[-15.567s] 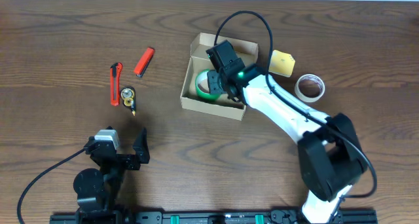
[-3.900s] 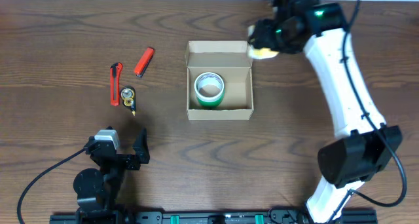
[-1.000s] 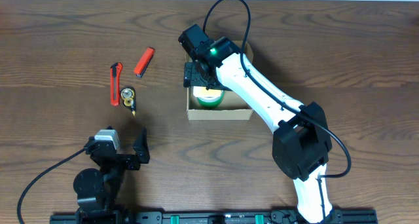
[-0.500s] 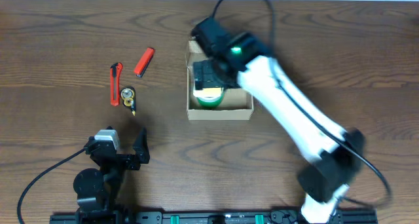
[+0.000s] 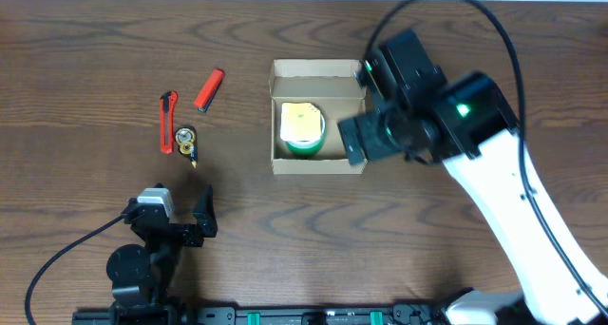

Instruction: Pack container

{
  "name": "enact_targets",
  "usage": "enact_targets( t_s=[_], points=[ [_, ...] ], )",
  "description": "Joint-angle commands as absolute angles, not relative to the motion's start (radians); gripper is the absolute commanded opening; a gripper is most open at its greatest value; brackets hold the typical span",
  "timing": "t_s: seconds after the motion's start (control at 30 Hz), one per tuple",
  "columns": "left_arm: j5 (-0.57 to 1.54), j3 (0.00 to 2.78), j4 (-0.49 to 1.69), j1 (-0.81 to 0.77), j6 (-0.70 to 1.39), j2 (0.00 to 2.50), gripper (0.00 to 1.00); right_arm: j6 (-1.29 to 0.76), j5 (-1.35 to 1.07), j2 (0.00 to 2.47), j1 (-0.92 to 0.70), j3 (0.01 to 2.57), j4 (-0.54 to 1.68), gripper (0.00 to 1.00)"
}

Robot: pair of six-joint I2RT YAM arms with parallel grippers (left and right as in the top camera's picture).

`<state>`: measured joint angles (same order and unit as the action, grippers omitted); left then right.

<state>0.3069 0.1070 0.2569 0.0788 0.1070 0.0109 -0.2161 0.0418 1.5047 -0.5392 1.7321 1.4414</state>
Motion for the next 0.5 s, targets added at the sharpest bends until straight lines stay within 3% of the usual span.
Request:
enact_targets(
  t_s=[0.0, 0.23, 0.47],
  points=[
    [0.284, 0.082, 0.260, 0.084, 0.096, 0.005, 0.96, -0.130, 0.036, 1.415, -0.523, 1.644, 1.441, 0.99],
    [0.302, 0.082, 0.255, 0.085, 0.203, 0.005, 0.95, -0.096, 0.018, 1.276, -0.517, 1.568, 1.467, 0.99],
    [0.525, 0.170, 0.209, 0.085, 0.281, 0.007, 0.95, -0.096, -0.008, 1.177, -0.517, 1.539, 1.520, 0.99]
  ],
)
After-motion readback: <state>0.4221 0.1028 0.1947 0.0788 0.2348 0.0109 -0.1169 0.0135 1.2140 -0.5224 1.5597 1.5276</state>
